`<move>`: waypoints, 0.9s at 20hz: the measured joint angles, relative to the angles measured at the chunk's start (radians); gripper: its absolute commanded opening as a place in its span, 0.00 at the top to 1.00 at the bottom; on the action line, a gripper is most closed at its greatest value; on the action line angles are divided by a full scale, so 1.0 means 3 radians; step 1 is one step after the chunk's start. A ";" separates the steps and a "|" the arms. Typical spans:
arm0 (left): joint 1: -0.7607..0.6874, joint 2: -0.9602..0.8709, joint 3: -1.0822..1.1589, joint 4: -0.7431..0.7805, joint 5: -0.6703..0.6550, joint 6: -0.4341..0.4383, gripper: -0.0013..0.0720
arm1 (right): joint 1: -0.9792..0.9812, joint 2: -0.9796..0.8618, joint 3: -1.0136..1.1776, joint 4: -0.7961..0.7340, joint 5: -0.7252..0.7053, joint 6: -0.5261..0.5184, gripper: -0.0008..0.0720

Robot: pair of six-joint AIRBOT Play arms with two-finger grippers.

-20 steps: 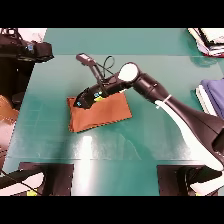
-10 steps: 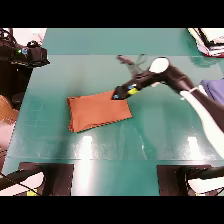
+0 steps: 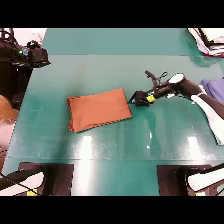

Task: Fold the shirts.

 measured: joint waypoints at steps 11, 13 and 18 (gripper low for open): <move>-0.0027 0.0000 -0.0006 -0.0065 0.0046 0.0000 0.95 | 0.0710 -0.0736 0.1041 0.0403 0.0001 -0.0017 0.97; -0.0108 0.0000 -0.0006 -0.0083 0.0055 -0.0001 0.95 | 0.0652 -0.0720 0.1209 0.0421 0.0008 -0.0017 0.97; -0.0493 0.0000 -0.0006 -0.0100 0.0113 0.0000 0.95 | -0.0053 -0.0284 0.1376 0.0052 0.0104 0.0056 0.97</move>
